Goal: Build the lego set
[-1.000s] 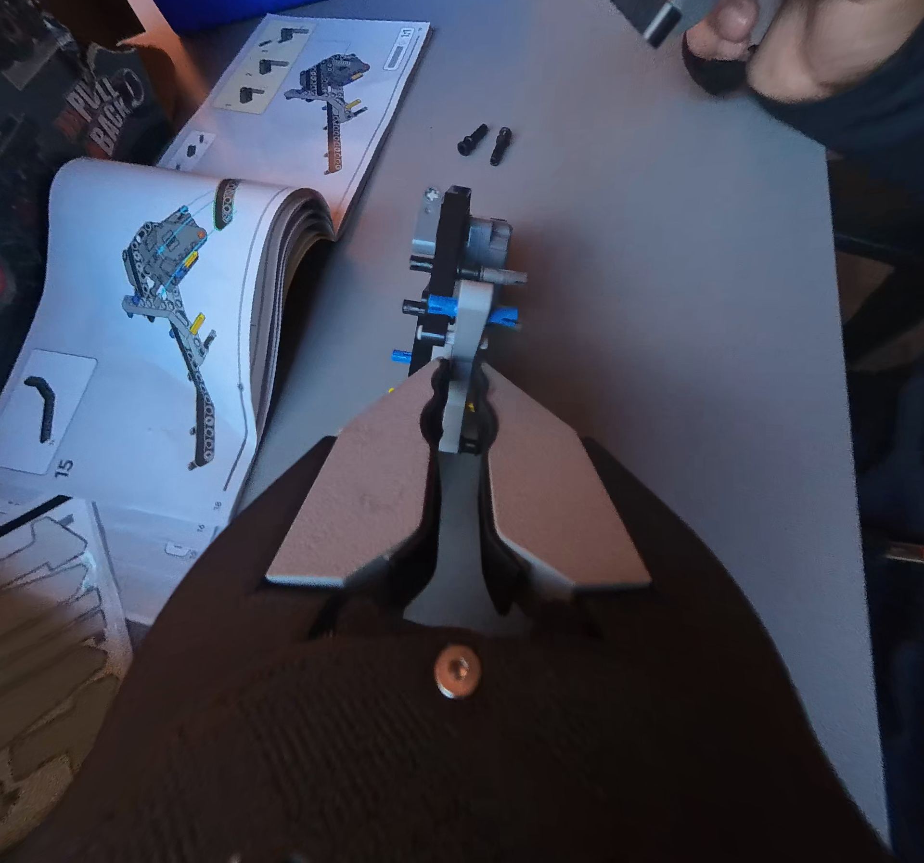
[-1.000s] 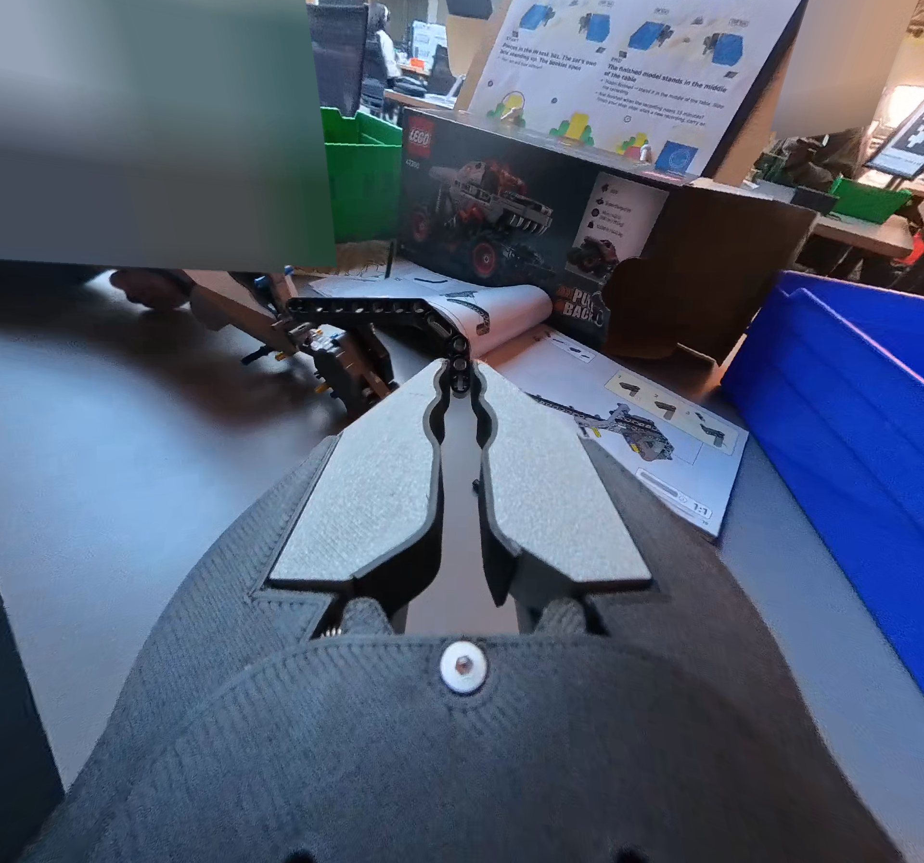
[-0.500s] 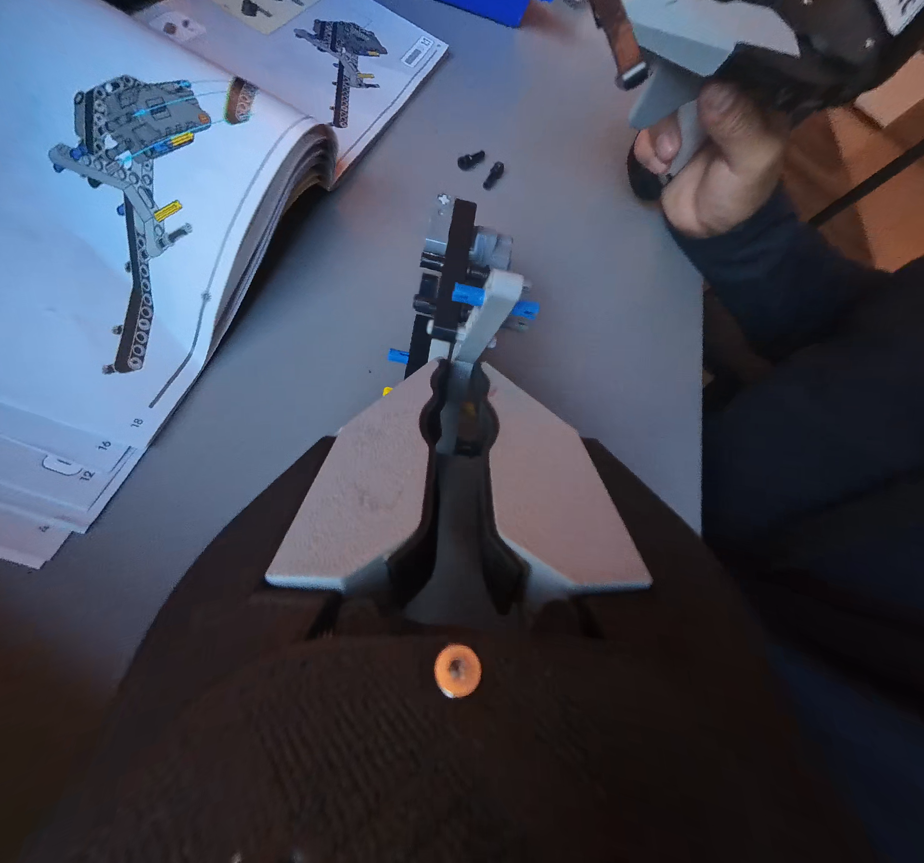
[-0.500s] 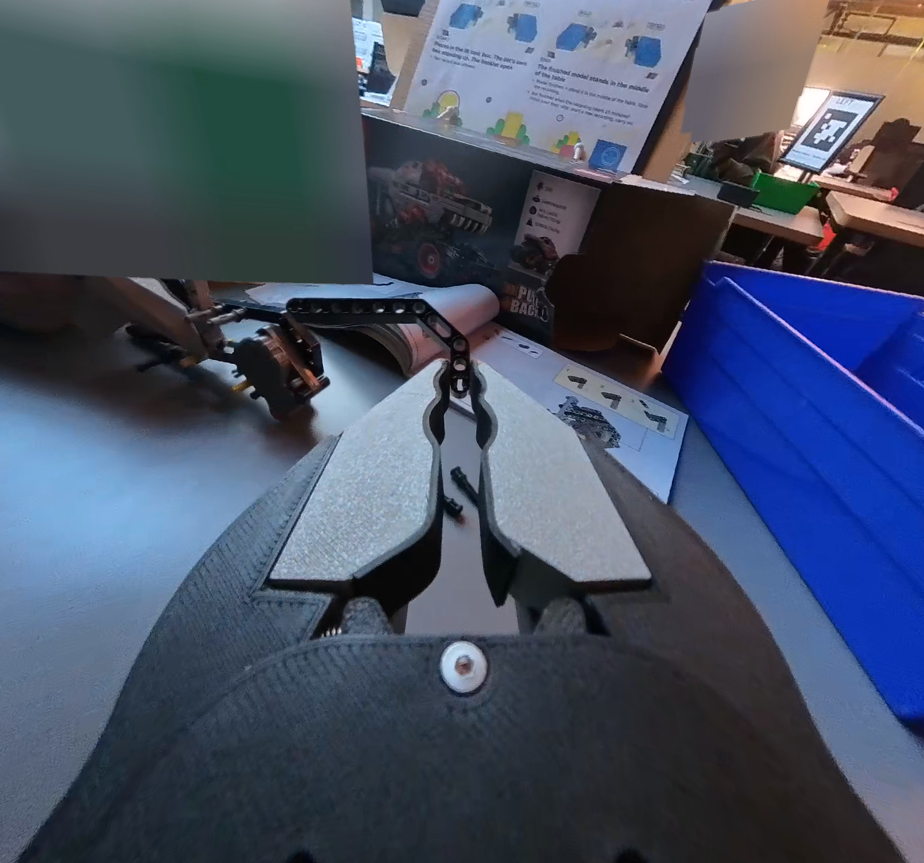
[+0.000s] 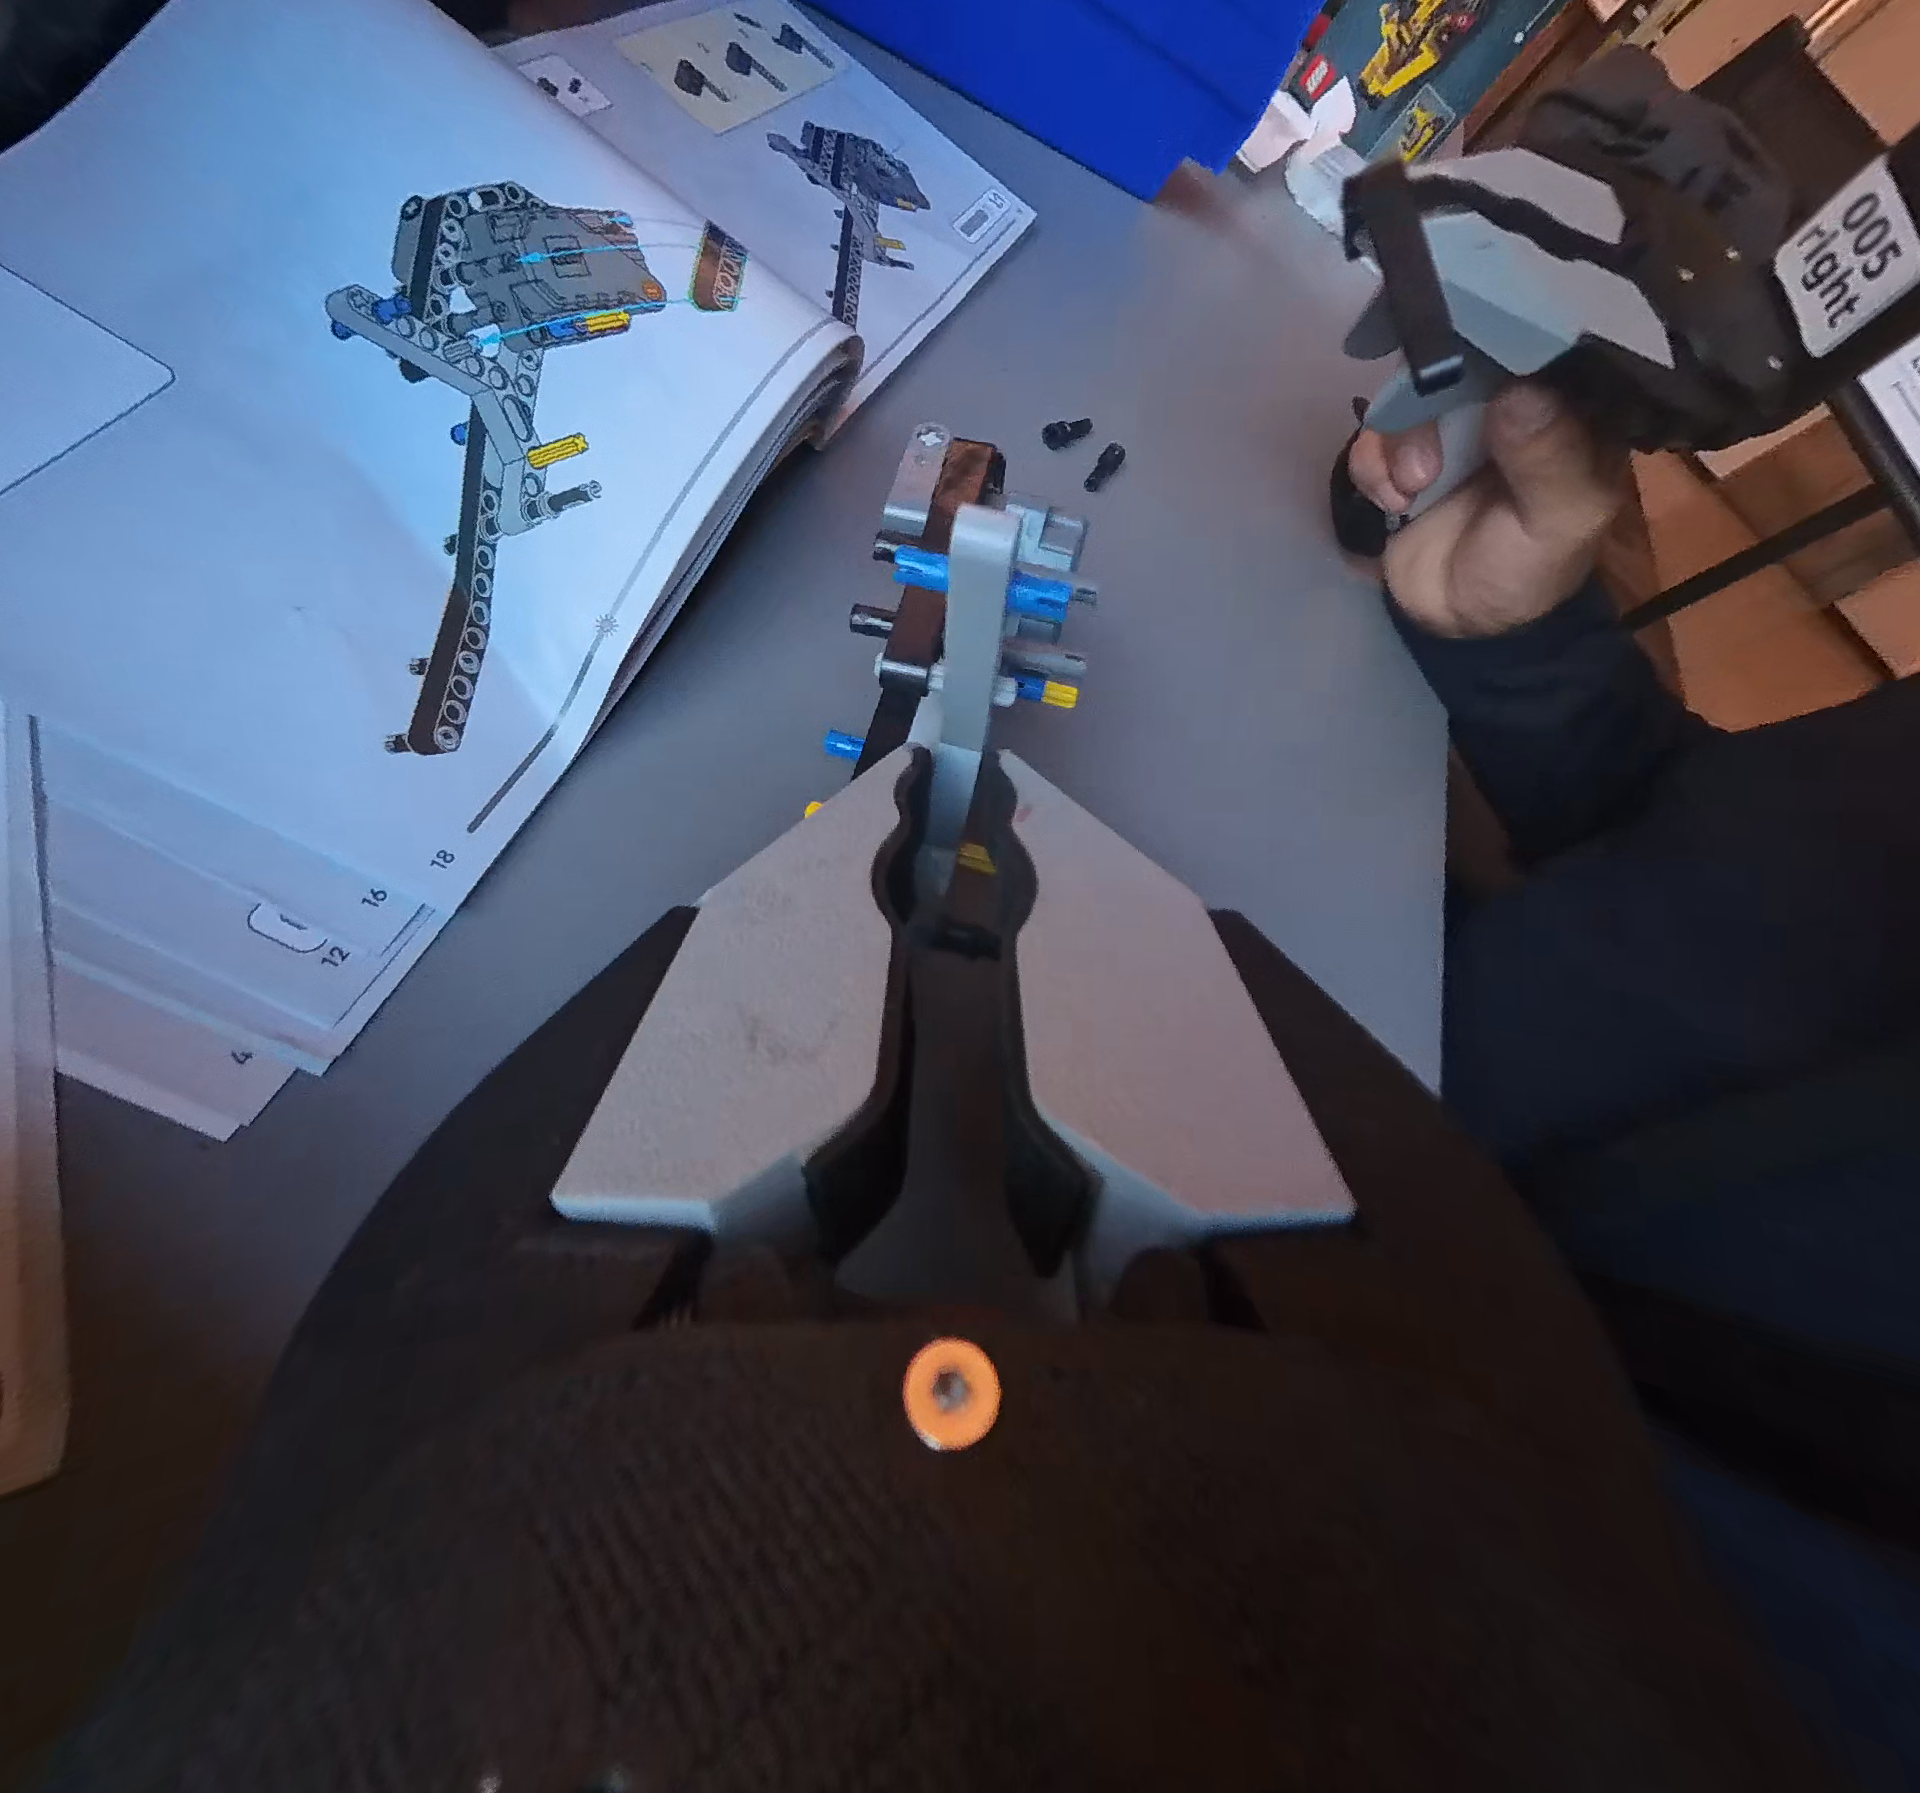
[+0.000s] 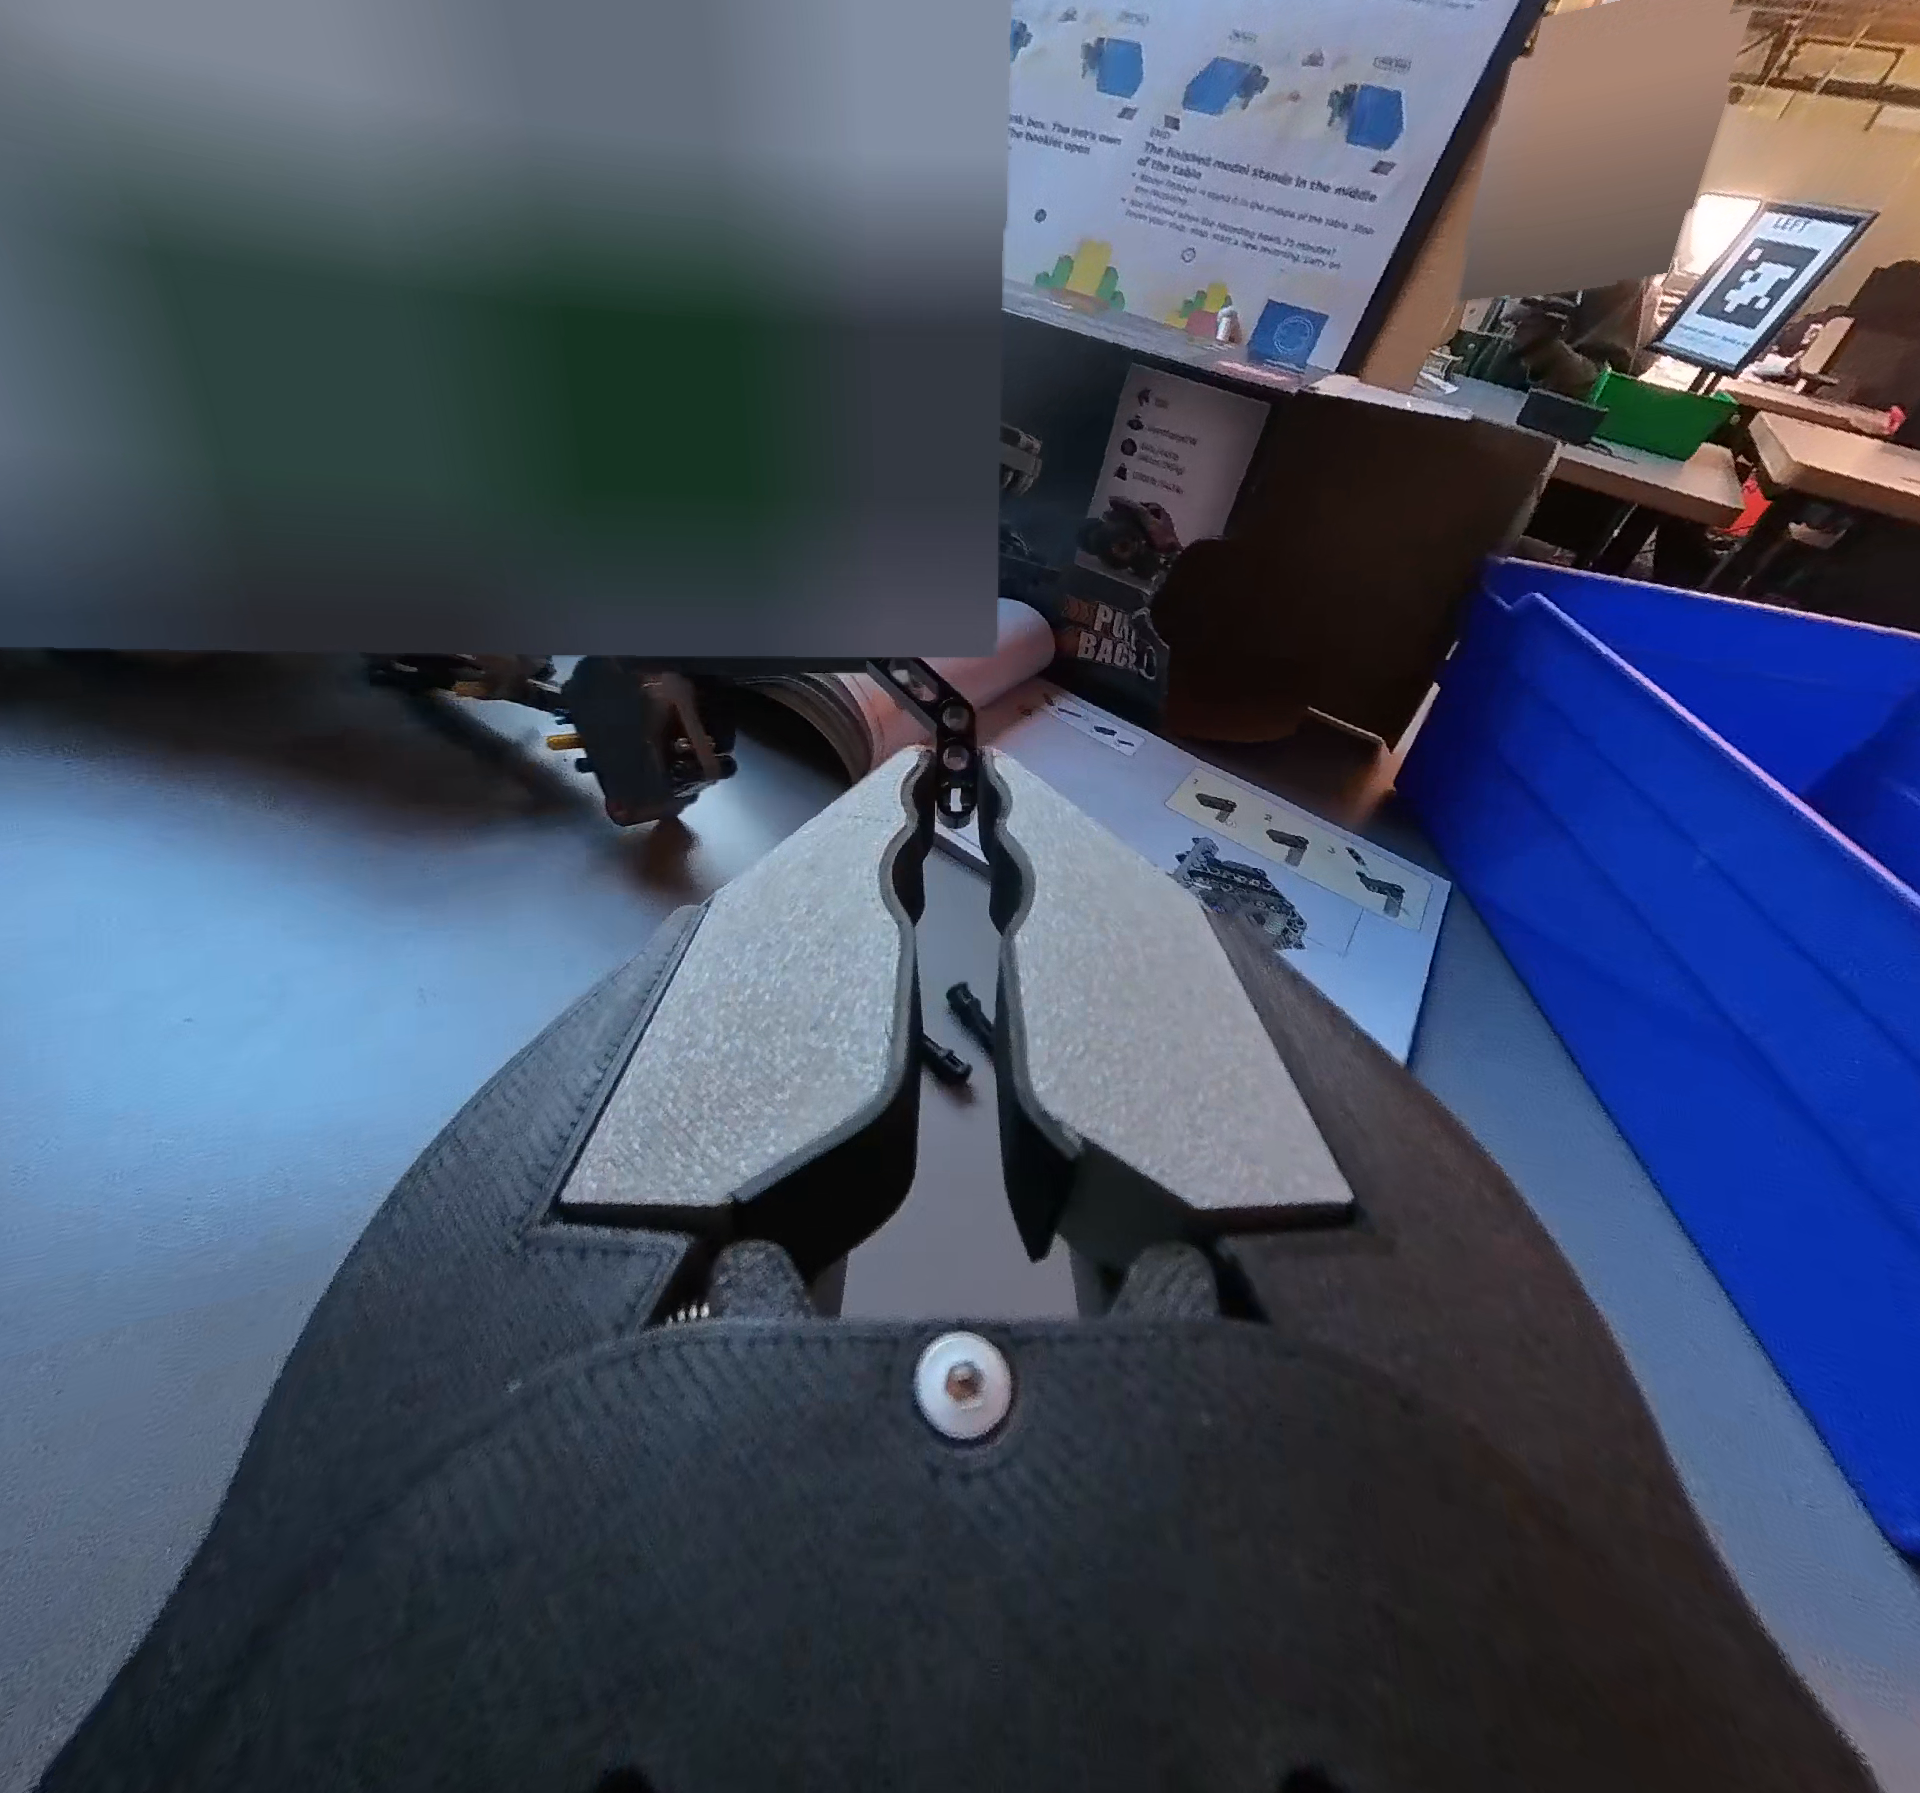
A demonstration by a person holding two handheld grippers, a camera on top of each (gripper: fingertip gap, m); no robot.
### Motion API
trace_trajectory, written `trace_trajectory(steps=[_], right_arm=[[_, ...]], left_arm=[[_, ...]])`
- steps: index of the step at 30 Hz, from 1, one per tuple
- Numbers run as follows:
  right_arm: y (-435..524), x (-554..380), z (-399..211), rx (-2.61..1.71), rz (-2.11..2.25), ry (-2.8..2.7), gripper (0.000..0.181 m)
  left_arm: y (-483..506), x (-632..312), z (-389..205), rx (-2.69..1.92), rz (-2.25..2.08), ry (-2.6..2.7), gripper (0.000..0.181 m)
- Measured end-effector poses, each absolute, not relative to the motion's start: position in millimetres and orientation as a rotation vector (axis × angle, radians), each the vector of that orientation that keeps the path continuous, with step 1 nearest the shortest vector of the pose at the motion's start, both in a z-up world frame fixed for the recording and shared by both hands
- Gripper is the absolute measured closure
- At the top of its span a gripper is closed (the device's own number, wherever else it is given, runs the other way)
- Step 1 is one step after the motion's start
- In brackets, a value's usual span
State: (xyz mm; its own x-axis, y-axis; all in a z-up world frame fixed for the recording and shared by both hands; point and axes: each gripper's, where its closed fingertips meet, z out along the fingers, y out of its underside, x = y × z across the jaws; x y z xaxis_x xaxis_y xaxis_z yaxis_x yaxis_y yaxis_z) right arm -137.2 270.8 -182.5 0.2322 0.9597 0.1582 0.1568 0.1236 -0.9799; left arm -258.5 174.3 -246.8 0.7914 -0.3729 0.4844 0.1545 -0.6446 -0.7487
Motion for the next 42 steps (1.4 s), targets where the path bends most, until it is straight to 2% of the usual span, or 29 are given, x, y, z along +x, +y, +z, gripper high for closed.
trace_trajectory(steps=[25,27,32,42], right_arm=[[257,-151,-201,-1.376,0.927,-1.309,0.177],[258,-150,-201,-1.377,0.918,-1.299,0.177],[266,-147,-200,-1.394,0.888,-1.262,0.178],[276,-142,-198,-1.433,0.922,-1.196,0.177]], left_arm=[[164,-241,-253,-2.158,-0.643,0.34,0.17],[162,-241,-252,-2.158,-0.638,0.355,0.164],[161,-241,-243,-2.132,-0.559,0.403,0.126],[163,-245,-226,-2.044,-0.473,0.42,0.124]])
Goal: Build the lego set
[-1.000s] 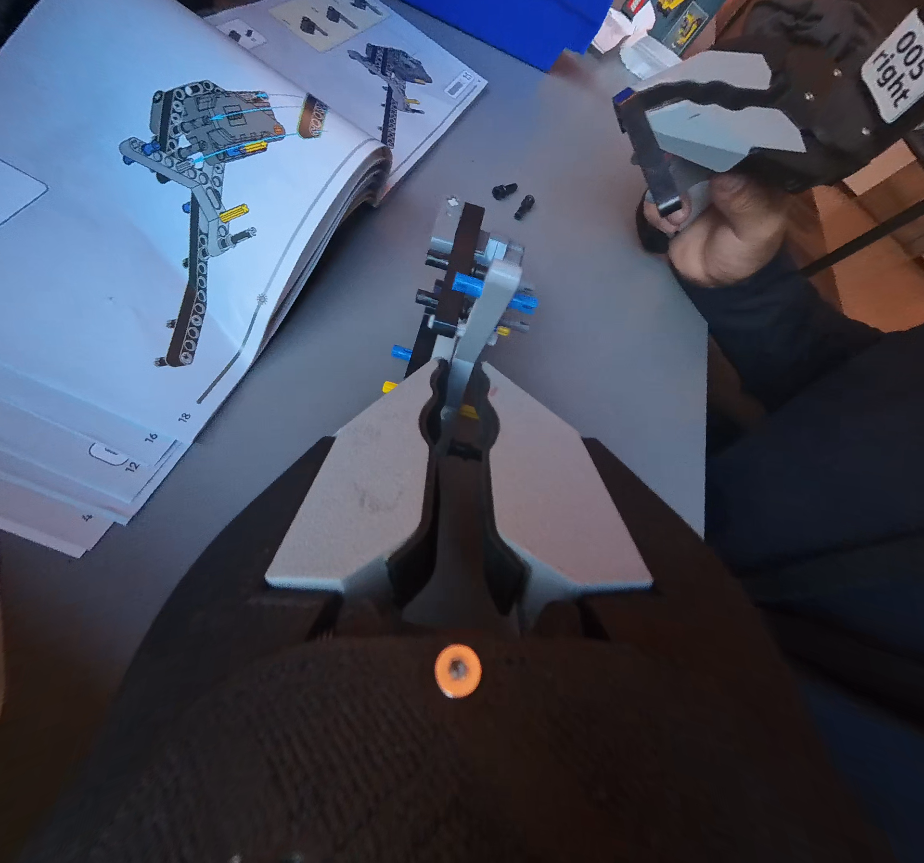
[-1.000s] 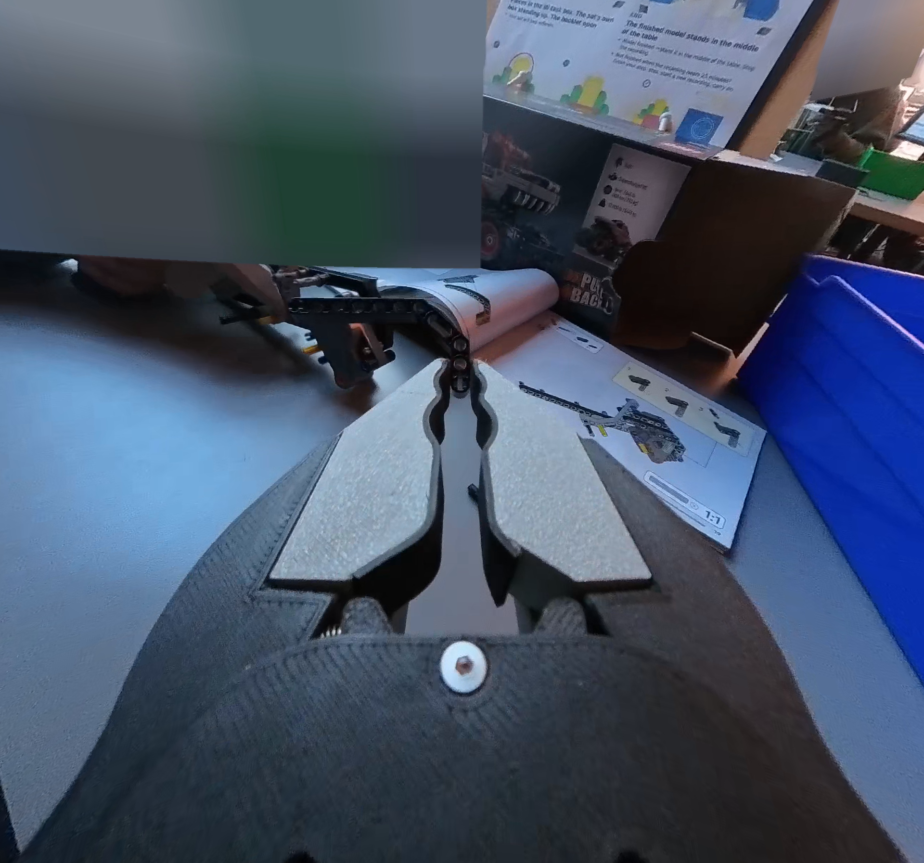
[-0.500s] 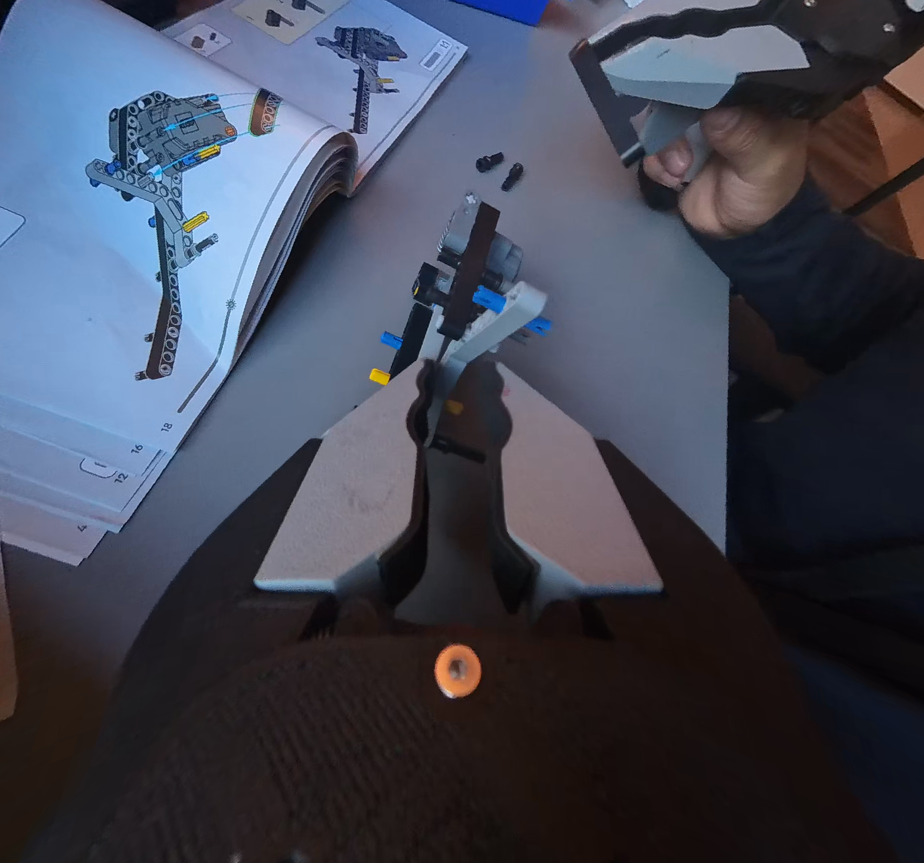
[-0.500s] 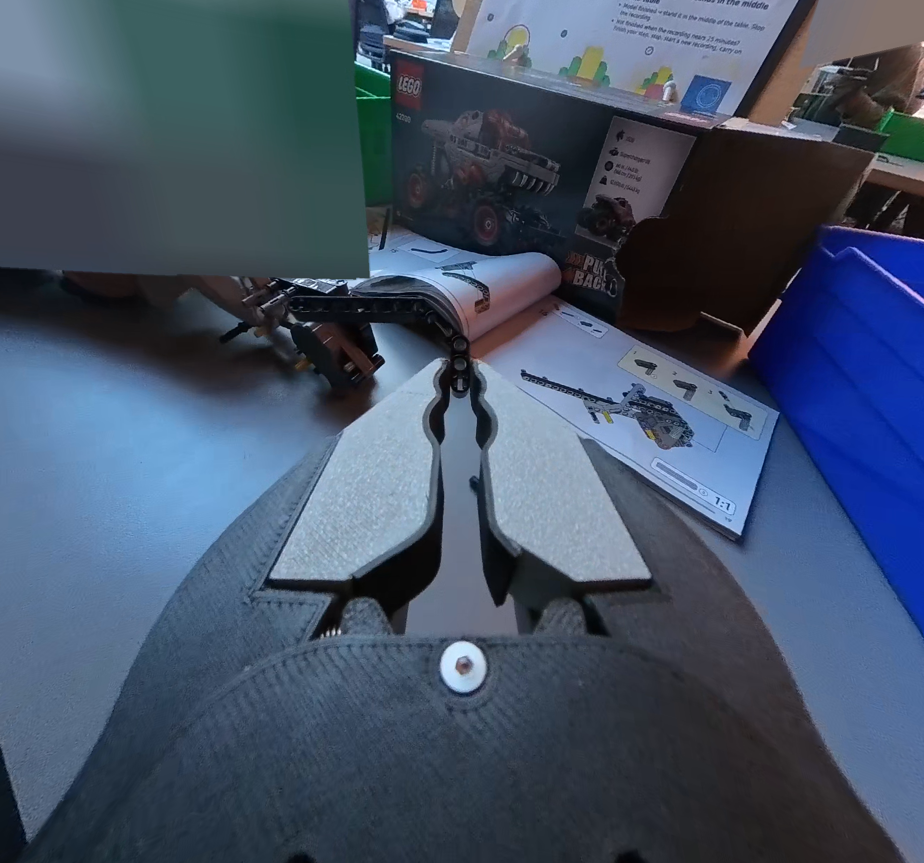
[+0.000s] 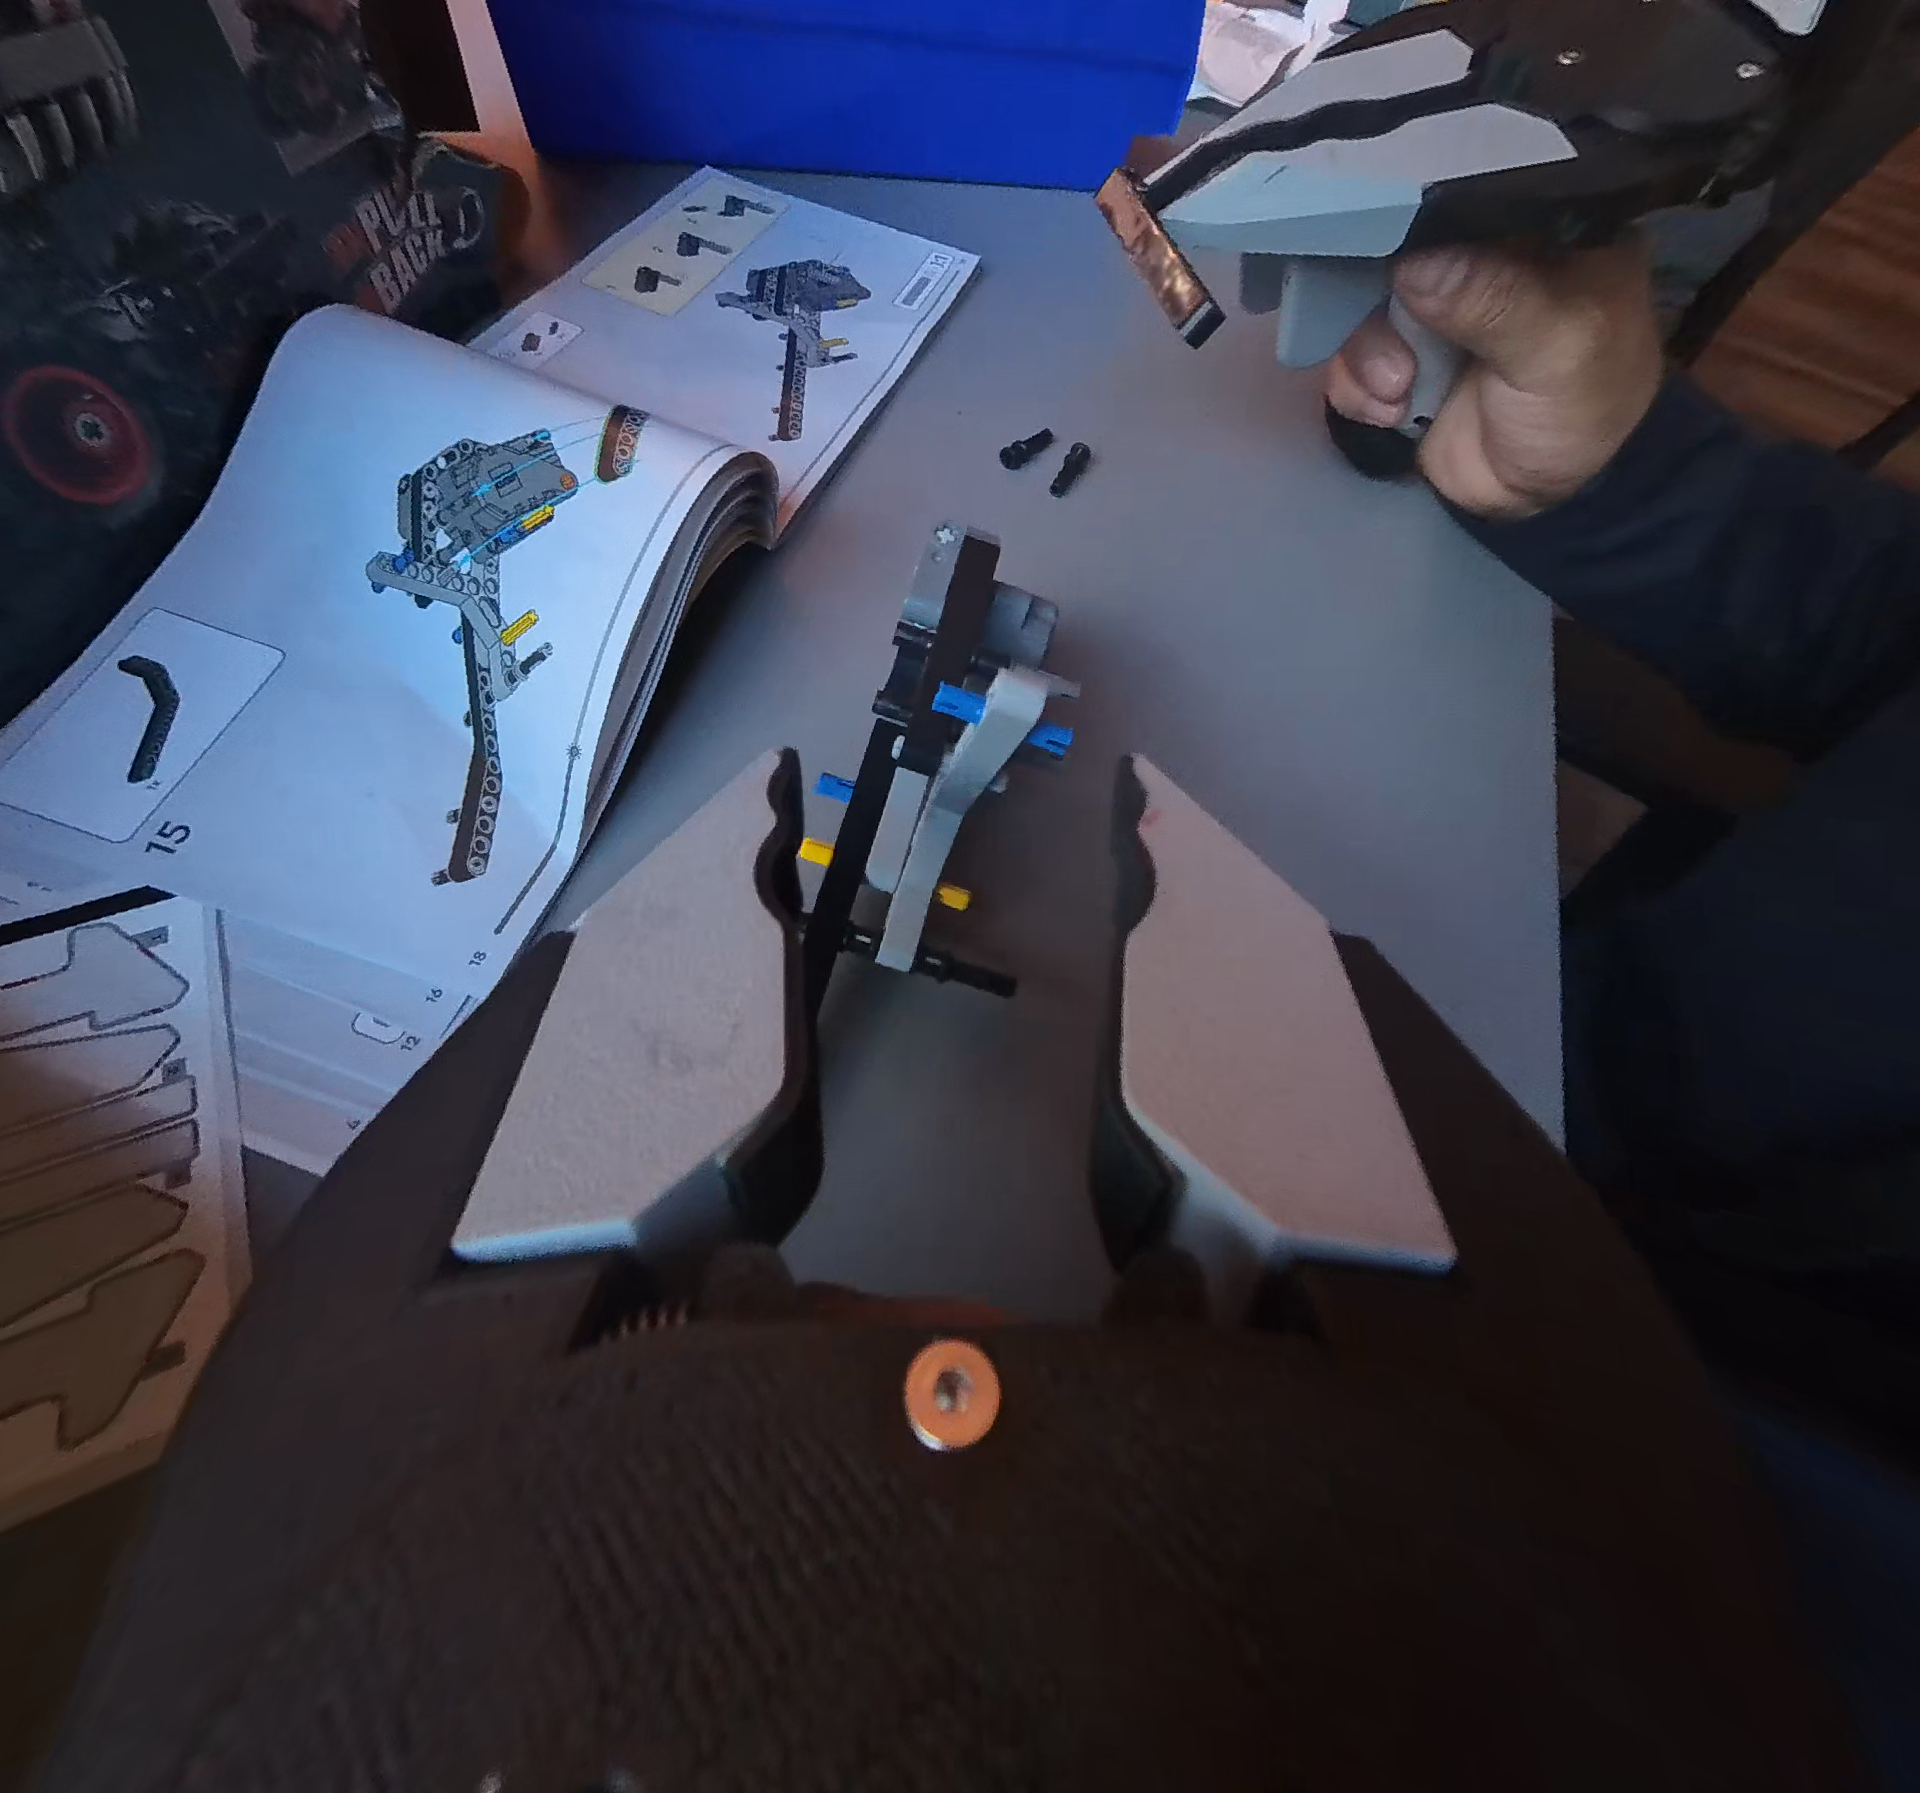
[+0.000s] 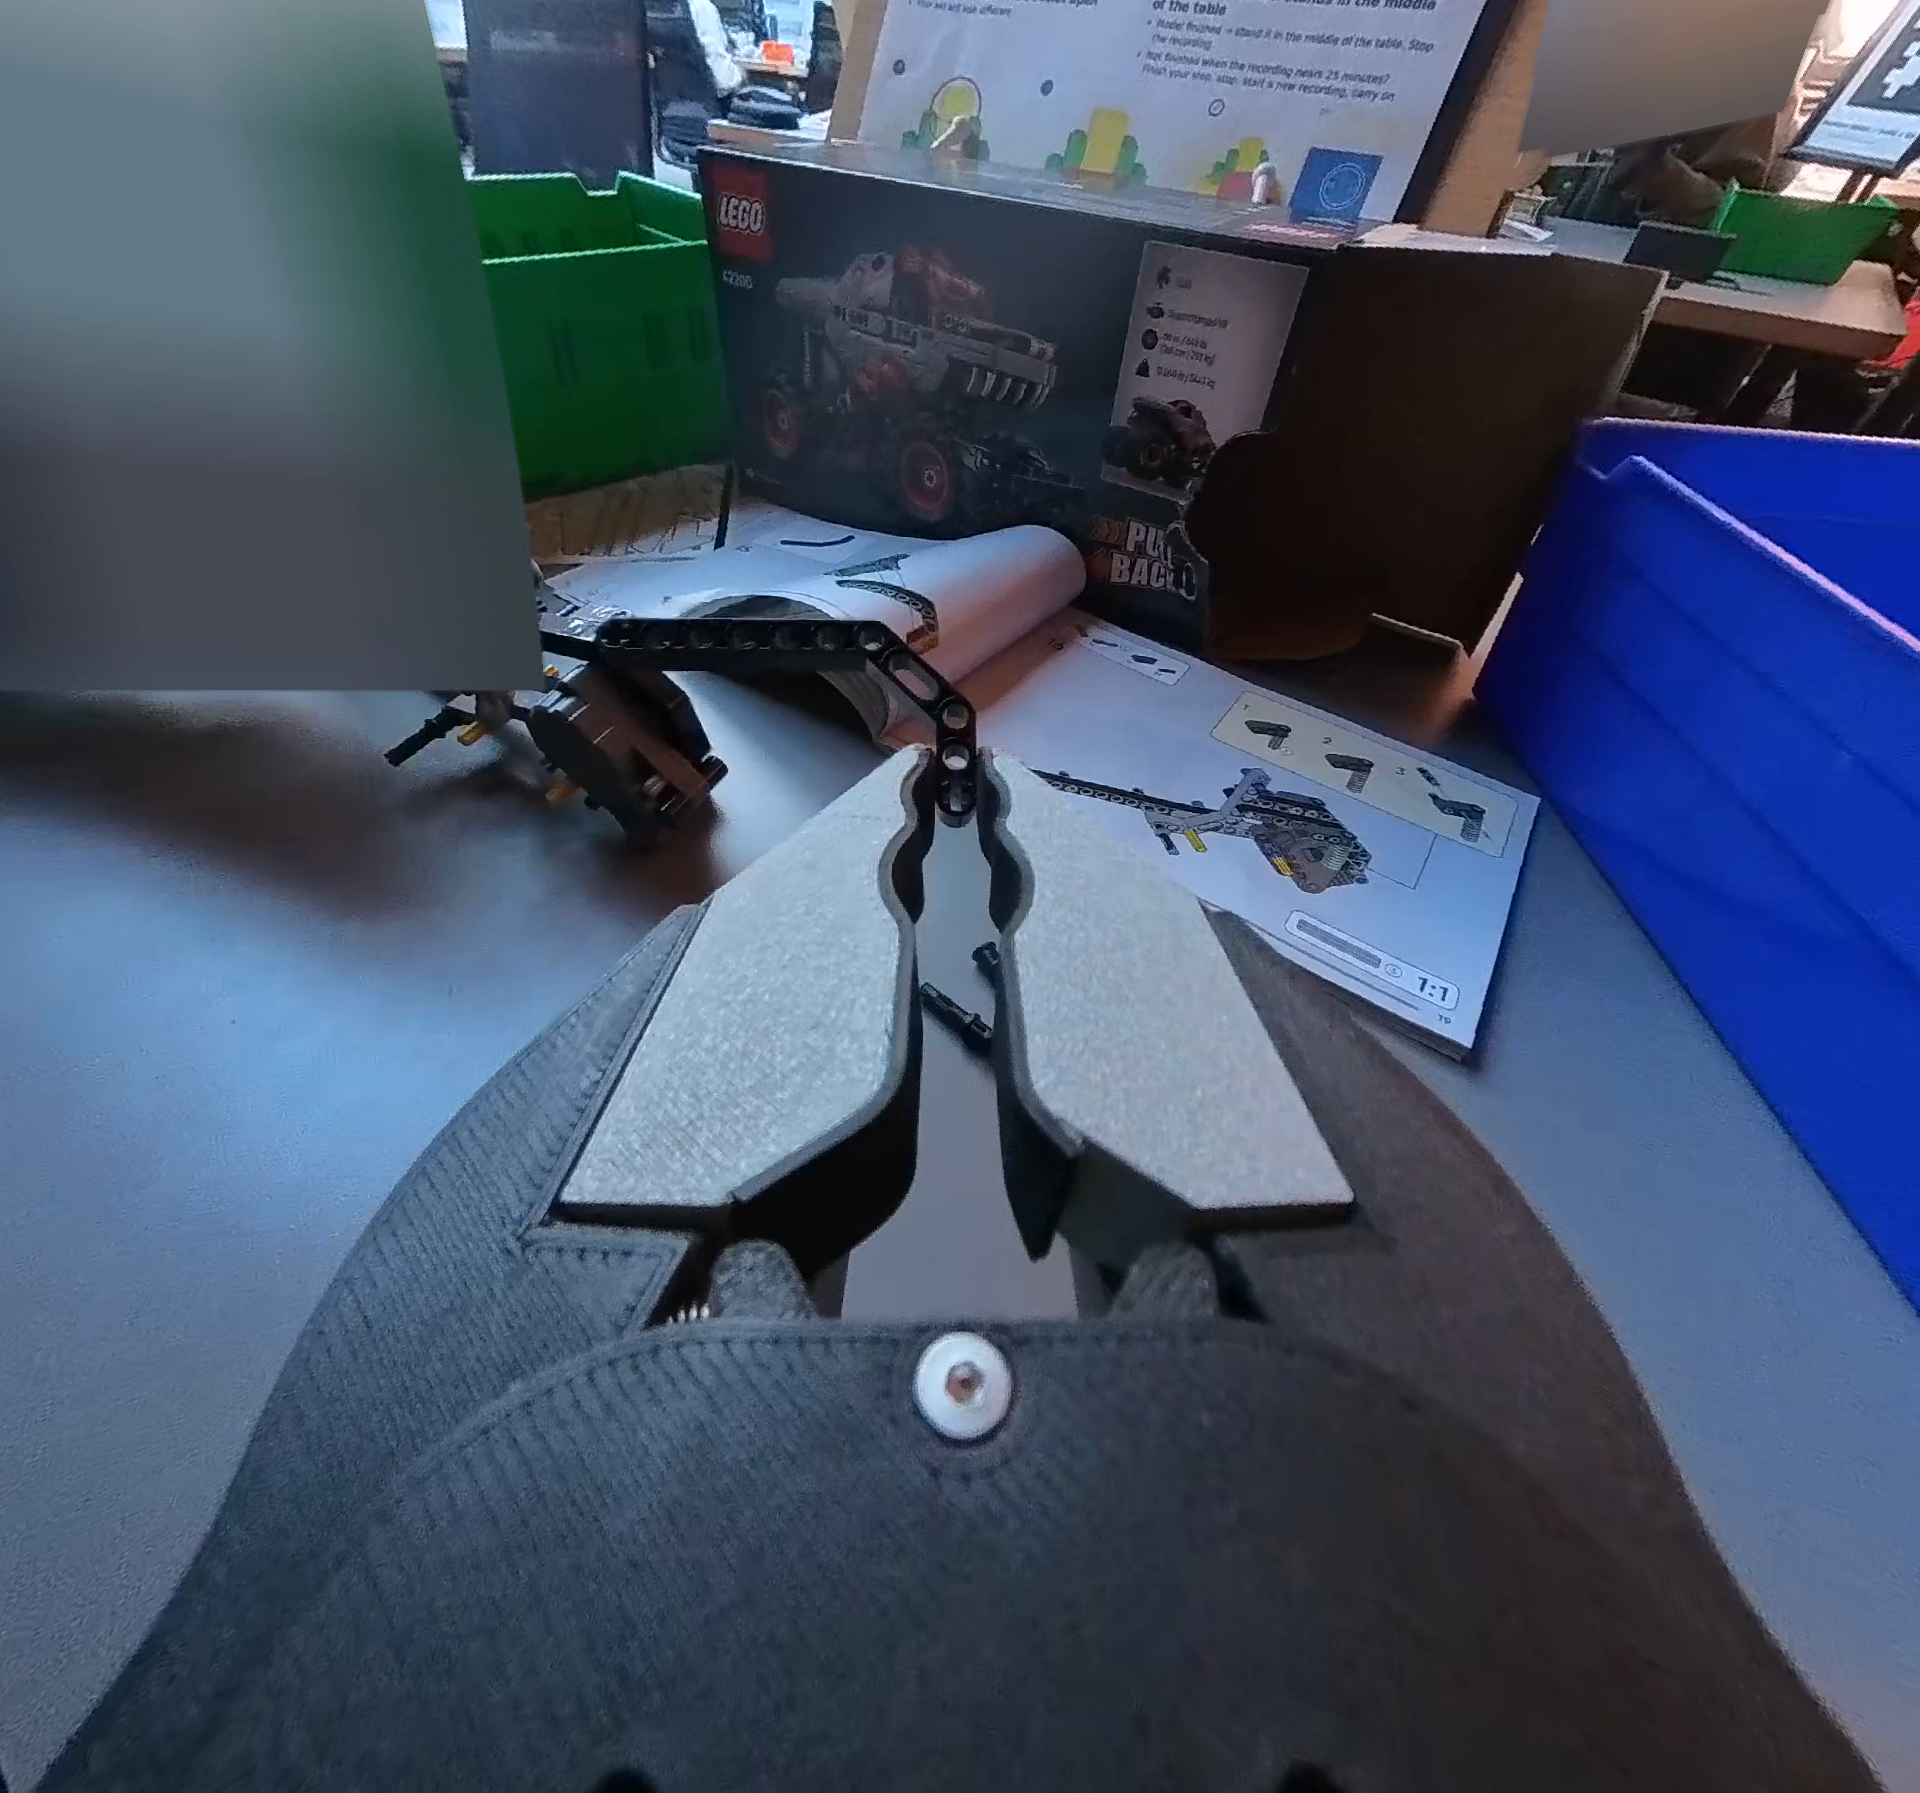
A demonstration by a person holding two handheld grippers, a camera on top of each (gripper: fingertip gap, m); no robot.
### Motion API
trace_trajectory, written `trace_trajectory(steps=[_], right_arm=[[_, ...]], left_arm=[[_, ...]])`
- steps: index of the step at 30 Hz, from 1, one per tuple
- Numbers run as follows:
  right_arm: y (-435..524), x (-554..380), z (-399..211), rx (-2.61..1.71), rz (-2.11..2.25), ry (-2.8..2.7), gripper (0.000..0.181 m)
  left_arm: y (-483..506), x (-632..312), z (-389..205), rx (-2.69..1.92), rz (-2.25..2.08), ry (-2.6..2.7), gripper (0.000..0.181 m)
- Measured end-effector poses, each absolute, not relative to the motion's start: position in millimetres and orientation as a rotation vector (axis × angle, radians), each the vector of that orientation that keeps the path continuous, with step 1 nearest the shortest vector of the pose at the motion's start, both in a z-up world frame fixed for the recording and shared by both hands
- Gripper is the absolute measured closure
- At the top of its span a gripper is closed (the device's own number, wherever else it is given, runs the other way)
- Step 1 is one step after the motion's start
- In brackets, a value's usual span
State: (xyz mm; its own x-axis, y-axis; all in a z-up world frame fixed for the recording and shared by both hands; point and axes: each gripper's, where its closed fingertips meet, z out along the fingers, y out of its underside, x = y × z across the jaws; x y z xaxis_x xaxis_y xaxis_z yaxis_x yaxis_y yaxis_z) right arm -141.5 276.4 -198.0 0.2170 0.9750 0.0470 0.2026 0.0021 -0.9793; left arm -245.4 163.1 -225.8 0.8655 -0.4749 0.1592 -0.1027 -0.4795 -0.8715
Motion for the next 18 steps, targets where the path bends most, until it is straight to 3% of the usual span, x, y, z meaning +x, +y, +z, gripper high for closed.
trace_trajectory(steps=[18], right_arm=[[268,-145,-197,-1.357,0.799,-1.264,0.177]], left_arm=[[159,-243,-197,-1.909,-0.462,0.482,0.129]])
